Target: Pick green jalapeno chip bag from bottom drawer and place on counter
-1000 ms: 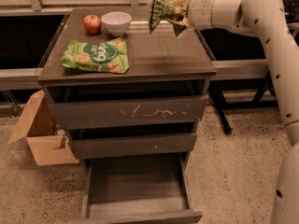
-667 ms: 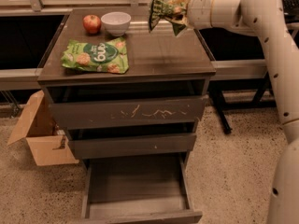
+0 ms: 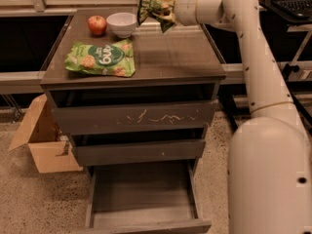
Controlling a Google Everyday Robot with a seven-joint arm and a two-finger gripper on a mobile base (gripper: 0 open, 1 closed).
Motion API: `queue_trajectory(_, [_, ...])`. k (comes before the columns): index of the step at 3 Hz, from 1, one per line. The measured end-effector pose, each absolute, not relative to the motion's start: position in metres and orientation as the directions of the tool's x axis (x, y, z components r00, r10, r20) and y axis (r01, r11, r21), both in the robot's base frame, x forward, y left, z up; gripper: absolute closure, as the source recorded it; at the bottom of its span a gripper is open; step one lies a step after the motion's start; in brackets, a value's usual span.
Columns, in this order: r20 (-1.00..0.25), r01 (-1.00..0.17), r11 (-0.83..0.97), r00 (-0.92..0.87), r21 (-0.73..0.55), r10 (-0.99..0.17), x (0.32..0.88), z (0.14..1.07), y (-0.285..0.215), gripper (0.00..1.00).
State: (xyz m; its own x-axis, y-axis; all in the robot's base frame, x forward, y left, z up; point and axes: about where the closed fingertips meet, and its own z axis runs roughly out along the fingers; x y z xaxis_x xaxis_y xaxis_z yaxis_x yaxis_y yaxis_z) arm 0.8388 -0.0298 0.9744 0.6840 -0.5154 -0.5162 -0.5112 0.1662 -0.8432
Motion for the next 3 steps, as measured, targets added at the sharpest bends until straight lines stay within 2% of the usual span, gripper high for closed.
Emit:
queue_trajectory(1, [-0.63, -0.61, 0.255, 0.542, -0.75, -0.556, 0.89, 0.943, -0.018, 0.42])
queue_trajectory(2, [-0.643, -0.621, 0.268, 0.52, -0.737, -0.561, 0.897, 0.938, -0.017, 0.19])
queue_trajectory(3, [-0.672, -0.621, 0.314, 0.501, -0.718, -0.545, 0.904, 0.937, -0.024, 0.0])
